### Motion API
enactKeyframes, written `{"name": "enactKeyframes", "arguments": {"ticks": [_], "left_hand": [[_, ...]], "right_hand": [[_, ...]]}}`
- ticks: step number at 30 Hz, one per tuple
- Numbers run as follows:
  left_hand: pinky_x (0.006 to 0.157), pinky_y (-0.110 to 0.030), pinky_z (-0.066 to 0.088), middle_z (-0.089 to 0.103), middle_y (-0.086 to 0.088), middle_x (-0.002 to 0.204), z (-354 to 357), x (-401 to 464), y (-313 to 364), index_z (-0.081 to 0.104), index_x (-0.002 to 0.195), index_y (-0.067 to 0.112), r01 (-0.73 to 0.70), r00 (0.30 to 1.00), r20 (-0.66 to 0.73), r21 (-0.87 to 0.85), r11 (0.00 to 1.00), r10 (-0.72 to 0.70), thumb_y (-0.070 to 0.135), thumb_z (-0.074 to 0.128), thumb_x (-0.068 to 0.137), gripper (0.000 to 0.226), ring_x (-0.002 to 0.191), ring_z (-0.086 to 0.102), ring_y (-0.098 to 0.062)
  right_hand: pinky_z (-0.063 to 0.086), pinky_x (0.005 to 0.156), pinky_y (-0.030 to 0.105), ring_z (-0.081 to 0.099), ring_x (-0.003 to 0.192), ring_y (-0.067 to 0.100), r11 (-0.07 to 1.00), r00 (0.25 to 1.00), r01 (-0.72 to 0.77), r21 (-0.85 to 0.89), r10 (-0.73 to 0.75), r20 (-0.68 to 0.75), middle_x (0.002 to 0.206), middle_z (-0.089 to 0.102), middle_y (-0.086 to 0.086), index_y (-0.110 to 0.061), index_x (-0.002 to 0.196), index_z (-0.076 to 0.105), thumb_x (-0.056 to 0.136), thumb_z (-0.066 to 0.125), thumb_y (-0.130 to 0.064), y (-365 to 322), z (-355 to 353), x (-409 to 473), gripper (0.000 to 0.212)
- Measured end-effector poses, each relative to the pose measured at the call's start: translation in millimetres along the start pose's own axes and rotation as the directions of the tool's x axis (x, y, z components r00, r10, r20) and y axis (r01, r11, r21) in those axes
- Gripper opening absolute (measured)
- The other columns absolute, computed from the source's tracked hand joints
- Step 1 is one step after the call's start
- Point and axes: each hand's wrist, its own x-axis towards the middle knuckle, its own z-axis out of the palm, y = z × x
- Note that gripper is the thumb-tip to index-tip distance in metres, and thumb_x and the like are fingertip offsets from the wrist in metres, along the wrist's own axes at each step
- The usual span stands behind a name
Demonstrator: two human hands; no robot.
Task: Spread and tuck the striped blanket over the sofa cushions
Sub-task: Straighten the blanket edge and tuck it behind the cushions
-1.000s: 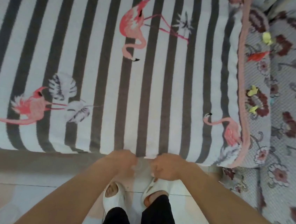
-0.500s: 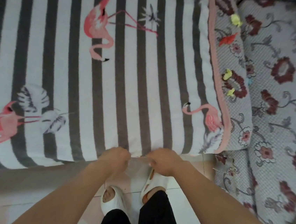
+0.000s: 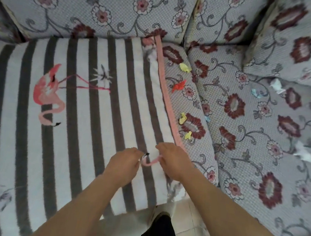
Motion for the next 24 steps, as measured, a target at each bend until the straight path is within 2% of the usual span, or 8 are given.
{"name": "enactKeyframes", "arguments": {"ticks": [3, 5, 7, 9, 12, 17, 20, 24], "left_hand": [[0.109, -0.030, 0.035, 0.046, 0.000, 0.143, 10, 50, 13, 0.042, 0.140, 0.021, 0.005, 0.999, -0.041, 0.020, 1.000, -0.004, 0.014, 0.045, 0.093, 0.047, 0.130, 0.044, -0.021], [0.117, -0.029, 0.021, 0.025, 0.001, 0.156, 13, 79, 16, 0.024, 0.149, 0.019, 0.037, 0.998, -0.044, 0.041, 0.998, -0.035, 0.016, 0.042, 0.096, 0.056, 0.144, 0.024, -0.018], [0.120, -0.034, 0.017, 0.012, 0.002, 0.159, 16, 111, 16, 0.015, 0.151, 0.018, 0.081, 0.995, -0.056, 0.078, 0.994, -0.077, 0.020, 0.042, 0.097, 0.060, 0.148, 0.011, -0.018], [0.121, -0.039, 0.014, 0.004, 0.000, 0.160, 13, 141, 16, 0.008, 0.151, 0.016, 0.140, 0.988, -0.075, 0.110, 0.984, -0.132, 0.025, 0.042, 0.097, 0.065, 0.148, 0.003, -0.021], [0.120, -0.039, 0.003, -0.008, -0.002, 0.160, -4, 181, 10, -0.005, 0.151, 0.016, 0.264, 0.961, -0.126, 0.142, 0.954, -0.247, 0.028, 0.037, 0.099, 0.068, 0.148, -0.008, -0.022], [0.121, -0.042, 0.000, -0.014, -0.004, 0.159, -22, 226, -11, -0.013, 0.149, 0.017, 0.340, 0.938, -0.141, 0.193, 0.921, -0.317, 0.035, 0.028, 0.099, 0.066, 0.147, -0.012, -0.024], [0.120, -0.043, -0.001, -0.019, -0.003, 0.158, -22, 235, -20, -0.016, 0.148, 0.020, 0.312, 0.950, -0.089, 0.233, 0.921, -0.300, 0.043, 0.020, 0.099, 0.065, 0.146, -0.014, -0.025], [0.116, -0.044, -0.003, -0.015, -0.005, 0.158, -6, 239, -26, -0.011, 0.149, 0.020, 0.285, 0.955, -0.160, 0.277, 0.918, -0.248, 0.051, -0.001, 0.090, 0.068, 0.147, -0.010, -0.029]], "right_hand": [[0.002, 0.119, 0.039, -0.006, 0.148, 0.024, 0.995, 0.991, 0.044, -0.095, -0.031, 0.130, 0.158, -0.014, 0.002, -0.014, 0.151, -0.002, 0.096, 0.045, -0.030, 39, 18, 23, 0.074], [0.002, 0.120, 0.043, -0.010, 0.147, 0.026, 0.984, 0.976, 0.062, -0.165, -0.026, 0.214, 0.152, -0.024, 0.004, -0.010, 0.150, -0.008, 0.098, 0.040, -0.032, 49, 20, 28, 0.074], [0.030, 0.110, 0.045, 0.025, 0.141, 0.034, 0.968, 0.972, 0.109, -0.225, -0.056, 0.227, 0.156, 0.016, 0.016, -0.002, 0.147, 0.021, 0.095, 0.044, -0.023, 44, 6, 35, 0.061], [0.045, 0.076, 0.036, 0.061, 0.094, 0.028, 0.978, 0.986, 0.148, -0.150, -0.134, 0.100, 0.111, 0.062, 0.010, -0.007, 0.118, 0.056, 0.091, 0.046, -0.016, 42, -23, 50, 0.030], [0.050, 0.068, 0.033, 0.062, 0.072, 0.026, 0.974, 0.974, 0.219, -0.049, -0.221, -0.043, 0.083, 0.063, 0.009, -0.009, 0.091, 0.059, 0.088, 0.051, -0.013, 53, -68, 85, 0.010], [0.046, 0.089, 0.042, 0.056, 0.109, 0.032, 0.968, 0.946, 0.239, -0.079, -0.250, -0.208, 0.120, 0.058, 0.014, -0.005, 0.119, 0.053, 0.078, 0.056, 0.001, 89, -98, 178, 0.041], [0.019, 0.118, 0.045, 0.014, 0.146, 0.028, 0.969, 0.958, 0.215, -0.119, -0.233, -0.167, 0.159, 0.014, 0.010, -0.011, 0.149, 0.017, 0.084, 0.053, -0.004, 96, -102, 232, 0.074], [0.010, 0.119, 0.046, 0.004, 0.148, 0.024, 0.961, 0.968, 0.178, -0.210, -0.210, -0.137, 0.161, 0.001, 0.004, -0.014, 0.152, 0.006, 0.098, 0.037, -0.022, 110, -104, 290, 0.062]]}}
